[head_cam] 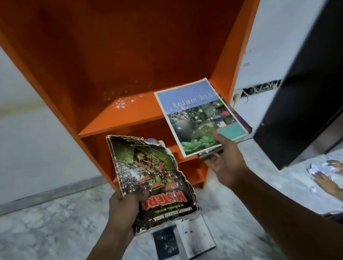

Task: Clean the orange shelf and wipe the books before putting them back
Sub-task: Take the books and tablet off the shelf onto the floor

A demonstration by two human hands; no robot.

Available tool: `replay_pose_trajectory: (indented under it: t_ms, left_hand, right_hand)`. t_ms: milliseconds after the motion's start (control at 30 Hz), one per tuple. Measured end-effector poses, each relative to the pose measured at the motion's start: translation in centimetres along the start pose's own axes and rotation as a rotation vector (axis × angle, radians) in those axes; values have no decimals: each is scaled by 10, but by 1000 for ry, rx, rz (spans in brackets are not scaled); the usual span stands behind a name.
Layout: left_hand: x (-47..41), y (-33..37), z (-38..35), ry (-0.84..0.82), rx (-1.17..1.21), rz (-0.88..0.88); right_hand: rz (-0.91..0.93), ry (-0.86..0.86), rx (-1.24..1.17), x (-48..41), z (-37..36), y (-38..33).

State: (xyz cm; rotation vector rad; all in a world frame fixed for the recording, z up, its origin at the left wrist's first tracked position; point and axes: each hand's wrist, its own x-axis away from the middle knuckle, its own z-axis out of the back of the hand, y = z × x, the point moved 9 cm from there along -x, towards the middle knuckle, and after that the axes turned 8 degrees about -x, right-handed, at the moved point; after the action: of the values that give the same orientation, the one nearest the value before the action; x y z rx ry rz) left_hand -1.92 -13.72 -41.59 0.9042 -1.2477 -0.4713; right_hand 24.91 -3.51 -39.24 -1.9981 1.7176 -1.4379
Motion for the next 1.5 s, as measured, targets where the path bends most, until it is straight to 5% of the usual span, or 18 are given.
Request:
replay_pose_trajectory:
  t_ms: [300, 633, 833, 1000, 1233, 1500]
  left_hand:
    - [33, -46, 37, 17, -165, -41]
    - [-74, -176, 24, 100, -135, -202]
    - [-123, -233, 7, 41, 36, -228]
    - [-157, -272, -34, -82, 155, -218]
    - [-205, -331, -126, -259, 217, -107]
    - [-272, -475, -198, -336, 177, 182]
  right_hand:
    - [-126, 104, 92, 69, 126, 80]
    - [-356, 493, 226, -80, 293, 282]
    - [-354, 317, 208, -178, 337, 389]
    - [-379, 372, 179, -212, 393, 445]
    - [-361, 375, 102, -221, 444, 467]
    - [-438, 307, -135, -218, 482, 487]
